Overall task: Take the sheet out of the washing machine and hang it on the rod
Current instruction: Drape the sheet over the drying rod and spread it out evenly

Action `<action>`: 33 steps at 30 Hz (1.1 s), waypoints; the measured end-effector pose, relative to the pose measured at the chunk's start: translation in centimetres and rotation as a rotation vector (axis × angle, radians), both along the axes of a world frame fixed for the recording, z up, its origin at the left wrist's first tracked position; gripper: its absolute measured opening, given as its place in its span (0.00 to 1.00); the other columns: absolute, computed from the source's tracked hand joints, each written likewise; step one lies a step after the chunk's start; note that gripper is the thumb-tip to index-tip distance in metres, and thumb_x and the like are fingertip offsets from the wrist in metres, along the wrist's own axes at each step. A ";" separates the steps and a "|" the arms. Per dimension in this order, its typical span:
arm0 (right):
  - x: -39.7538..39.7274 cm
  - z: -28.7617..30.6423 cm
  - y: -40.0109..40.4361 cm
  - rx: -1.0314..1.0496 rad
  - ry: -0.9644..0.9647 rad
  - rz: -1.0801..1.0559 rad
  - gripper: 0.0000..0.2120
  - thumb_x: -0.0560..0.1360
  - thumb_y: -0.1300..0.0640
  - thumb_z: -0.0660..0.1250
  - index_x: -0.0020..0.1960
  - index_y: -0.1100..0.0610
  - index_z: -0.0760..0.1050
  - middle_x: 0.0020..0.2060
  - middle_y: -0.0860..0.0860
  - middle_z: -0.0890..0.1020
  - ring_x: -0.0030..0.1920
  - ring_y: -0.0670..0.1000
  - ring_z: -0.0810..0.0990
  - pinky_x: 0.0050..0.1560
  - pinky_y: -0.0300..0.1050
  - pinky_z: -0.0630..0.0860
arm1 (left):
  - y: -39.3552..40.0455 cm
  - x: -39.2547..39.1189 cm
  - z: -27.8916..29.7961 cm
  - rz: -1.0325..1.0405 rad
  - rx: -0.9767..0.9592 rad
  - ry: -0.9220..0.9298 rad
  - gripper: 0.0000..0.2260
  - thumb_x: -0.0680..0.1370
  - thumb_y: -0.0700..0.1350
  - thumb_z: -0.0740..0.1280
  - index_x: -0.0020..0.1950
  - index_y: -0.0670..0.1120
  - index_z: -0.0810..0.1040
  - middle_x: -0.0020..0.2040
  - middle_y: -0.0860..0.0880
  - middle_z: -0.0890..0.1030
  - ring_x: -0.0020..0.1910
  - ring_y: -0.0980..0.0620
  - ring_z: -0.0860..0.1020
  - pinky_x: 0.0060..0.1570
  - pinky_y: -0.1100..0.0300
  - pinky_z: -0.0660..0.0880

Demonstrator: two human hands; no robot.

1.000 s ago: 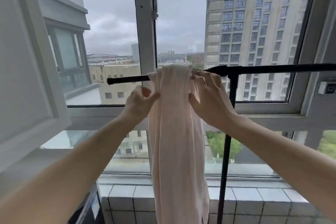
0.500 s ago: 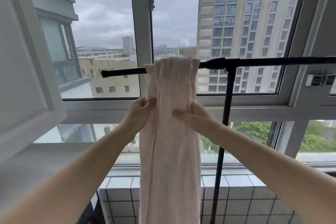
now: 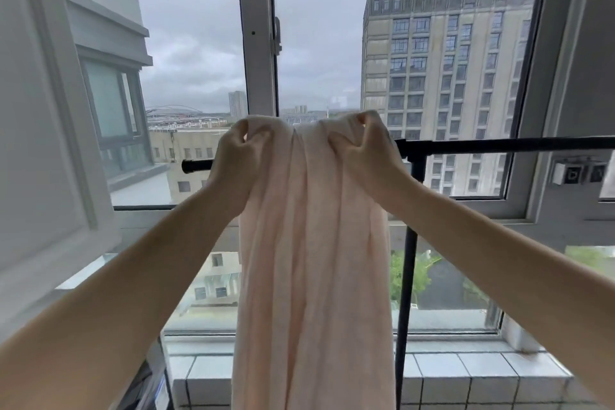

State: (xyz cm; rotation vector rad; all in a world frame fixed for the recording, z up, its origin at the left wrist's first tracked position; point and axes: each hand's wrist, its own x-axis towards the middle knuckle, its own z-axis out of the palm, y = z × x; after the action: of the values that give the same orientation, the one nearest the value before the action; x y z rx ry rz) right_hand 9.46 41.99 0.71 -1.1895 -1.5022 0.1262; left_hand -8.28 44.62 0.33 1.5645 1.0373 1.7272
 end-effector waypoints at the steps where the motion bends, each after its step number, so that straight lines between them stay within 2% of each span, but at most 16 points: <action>1: 0.3 1.5 0.8 -0.033 -0.001 -0.022 0.12 0.76 0.50 0.67 0.52 0.56 0.69 0.38 0.45 0.72 0.38 0.44 0.72 0.36 0.40 0.70 | 0.6 0.1 1.1 -0.032 -0.003 -0.040 0.08 0.75 0.52 0.66 0.51 0.52 0.80 0.49 0.45 0.83 0.49 0.44 0.81 0.51 0.43 0.78; 3: 1.0 4.0 2.3 -0.098 0.080 -0.021 0.13 0.74 0.50 0.70 0.48 0.59 0.74 0.37 0.48 0.74 0.40 0.50 0.75 0.37 0.42 0.71 | 1.8 0.5 2.7 -0.120 -0.012 -0.113 0.04 0.78 0.47 0.66 0.52 0.50 0.78 0.46 0.46 0.81 0.43 0.49 0.81 0.44 0.52 0.79; 5: 1.9 6.2 3.3 -0.180 0.259 0.044 0.14 0.74 0.55 0.70 0.54 0.63 0.77 0.41 0.52 0.76 0.42 0.50 0.75 0.36 0.40 0.70 | 2.7 0.8 3.8 -0.165 -0.037 -0.096 0.09 0.79 0.38 0.64 0.56 0.49 0.76 0.46 0.47 0.80 0.40 0.51 0.79 0.37 0.58 0.77; 7: 3.2 8.2 4.0 -0.183 0.350 0.060 0.17 0.76 0.59 0.65 0.63 0.65 0.73 0.50 0.57 0.78 0.43 0.52 0.74 0.41 0.44 0.74 | 3.4 0.5 4.4 -0.161 -0.046 -0.056 0.16 0.77 0.32 0.61 0.61 0.48 0.74 0.48 0.48 0.79 0.41 0.50 0.79 0.35 0.58 0.77; 9: 4.6 9.4 4.7 -0.084 0.375 -0.002 0.16 0.76 0.63 0.62 0.63 0.65 0.74 0.56 0.59 0.79 0.45 0.51 0.74 0.52 0.48 0.77 | 4.0 -0.1 4.7 -0.133 -0.035 -0.047 0.19 0.76 0.31 0.60 0.62 0.49 0.74 0.51 0.47 0.79 0.45 0.47 0.80 0.42 0.51 0.79; 10: 5.2 9.3 4.9 -0.032 0.332 -0.058 0.14 0.75 0.65 0.62 0.60 0.63 0.76 0.56 0.58 0.80 0.46 0.50 0.75 0.56 0.47 0.77 | 4.2 -0.3 4.6 -0.125 -0.034 -0.025 0.19 0.76 0.32 0.61 0.62 0.50 0.74 0.52 0.46 0.79 0.47 0.45 0.80 0.45 0.48 0.79; 12: 6.4 7.9 5.1 -0.006 0.085 -0.189 0.11 0.75 0.64 0.62 0.55 0.59 0.78 0.52 0.54 0.81 0.50 0.50 0.78 0.55 0.41 0.75 | 4.4 -0.5 3.8 -0.099 -0.046 0.091 0.19 0.77 0.34 0.64 0.63 0.52 0.74 0.52 0.45 0.79 0.47 0.44 0.81 0.45 0.47 0.80; 15: 7.8 5.7 5.3 -0.198 -0.254 -0.248 0.07 0.75 0.62 0.65 0.50 0.61 0.80 0.52 0.57 0.82 0.53 0.54 0.79 0.53 0.42 0.75 | 4.2 -0.3 2.4 -0.026 -0.098 0.276 0.12 0.76 0.35 0.65 0.55 0.50 0.78 0.47 0.45 0.81 0.42 0.47 0.81 0.39 0.54 0.81; 17: 8.2 5.3 4.8 -0.291 -0.356 -0.240 0.09 0.75 0.60 0.65 0.52 0.61 0.79 0.54 0.58 0.81 0.52 0.54 0.78 0.53 0.47 0.76 | 4.0 0.1 1.8 -0.013 -0.123 0.392 0.09 0.76 0.34 0.66 0.50 0.47 0.81 0.42 0.47 0.81 0.38 0.51 0.80 0.31 0.59 0.78; 18: 8.1 5.3 4.4 -0.299 -0.388 -0.224 0.10 0.75 0.59 0.65 0.55 0.61 0.78 0.56 0.57 0.80 0.51 0.53 0.77 0.51 0.45 0.75 | 4.0 0.2 1.6 0.006 -0.115 0.412 0.07 0.76 0.35 0.67 0.48 0.46 0.82 0.40 0.47 0.81 0.37 0.53 0.79 0.29 0.61 0.77; 21: 8.0 5.2 3.5 -0.300 -0.500 -0.162 0.19 0.74 0.57 0.65 0.64 0.58 0.72 0.62 0.55 0.76 0.54 0.50 0.71 0.51 0.41 0.68 | 3.9 0.1 1.2 0.068 -0.086 0.375 0.02 0.76 0.39 0.69 0.45 0.44 0.81 0.40 0.48 0.80 0.39 0.53 0.79 0.30 0.58 0.78; 23: 8.2 4.2 2.8 -0.288 -0.530 -0.230 0.23 0.74 0.53 0.66 0.67 0.57 0.68 0.63 0.56 0.73 0.60 0.54 0.70 0.55 0.45 0.68 | 3.8 -0.1 0.8 0.094 -0.099 0.350 0.04 0.77 0.43 0.69 0.46 0.42 0.80 0.41 0.46 0.79 0.40 0.50 0.80 0.34 0.54 0.80; 26: 8.3 1.7 1.6 -0.118 -0.583 -0.492 0.27 0.75 0.46 0.66 0.66 0.59 0.63 0.62 0.59 0.68 0.63 0.62 0.66 0.61 0.56 0.66 | 3.7 -0.1 -0.2 0.129 -0.172 0.246 0.11 0.78 0.47 0.67 0.42 0.40 0.78 0.40 0.42 0.79 0.37 0.45 0.80 0.40 0.49 0.82; 28: 8.4 0.1 1.1 -0.105 -0.458 -0.461 0.29 0.75 0.45 0.66 0.66 0.61 0.61 0.62 0.60 0.66 0.62 0.63 0.69 0.60 0.57 0.69 | 3.5 0.2 -0.9 0.077 -0.270 0.181 0.12 0.79 0.49 0.67 0.42 0.41 0.78 0.40 0.42 0.79 0.37 0.46 0.80 0.42 0.50 0.82; 30: 8.4 -1.0 0.8 -0.217 -0.336 -0.412 0.32 0.74 0.42 0.67 0.67 0.62 0.60 0.62 0.61 0.67 0.63 0.64 0.70 0.61 0.55 0.70 | 3.0 0.8 -1.4 -0.024 -0.387 0.165 0.12 0.77 0.50 0.69 0.49 0.42 0.79 0.45 0.44 0.82 0.43 0.46 0.82 0.42 0.53 0.81; 33: 7.9 -1.6 0.7 -0.306 -0.296 -0.392 0.37 0.72 0.39 0.68 0.67 0.61 0.58 0.63 0.62 0.65 0.64 0.64 0.68 0.63 0.53 0.68 | 2.5 1.6 -1.5 -0.085 -0.387 0.217 0.10 0.75 0.46 0.72 0.53 0.42 0.79 0.48 0.45 0.83 0.46 0.48 0.82 0.45 0.55 0.80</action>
State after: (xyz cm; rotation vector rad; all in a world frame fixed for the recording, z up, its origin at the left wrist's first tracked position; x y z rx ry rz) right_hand 17.37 42.73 -0.90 -1.7914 -1.5041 -0.0933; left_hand -6.65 47.07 -1.15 1.5366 1.3006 1.2282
